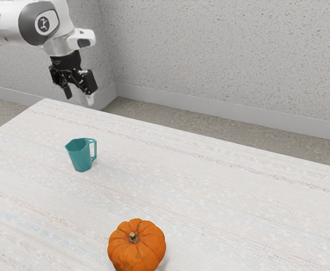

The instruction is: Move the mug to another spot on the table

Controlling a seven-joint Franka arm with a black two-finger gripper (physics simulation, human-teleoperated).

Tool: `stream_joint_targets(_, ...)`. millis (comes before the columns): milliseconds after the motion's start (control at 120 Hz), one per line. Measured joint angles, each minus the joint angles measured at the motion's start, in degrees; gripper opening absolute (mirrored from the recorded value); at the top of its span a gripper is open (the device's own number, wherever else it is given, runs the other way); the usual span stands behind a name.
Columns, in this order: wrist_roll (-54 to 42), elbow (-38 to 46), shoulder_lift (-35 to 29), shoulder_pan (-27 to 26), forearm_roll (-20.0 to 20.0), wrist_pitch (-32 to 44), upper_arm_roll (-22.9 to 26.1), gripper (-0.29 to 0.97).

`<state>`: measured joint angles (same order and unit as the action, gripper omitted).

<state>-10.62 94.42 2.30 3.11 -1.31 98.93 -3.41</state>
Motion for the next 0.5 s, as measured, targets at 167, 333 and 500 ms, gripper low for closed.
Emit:
stream_joint_targets(167,-1.5,-2.1,2.9,-0.2,0.3,0.3,0.4,0.66)
stream_joint_targets(333,-2.8,-12.9,14.3,-1.5,1.0,0.3,4.0,0.66)
stream_joint_targets(500,-4.8,-21.6,25.4,1.0,3.9,0.2,9.0,0.66)
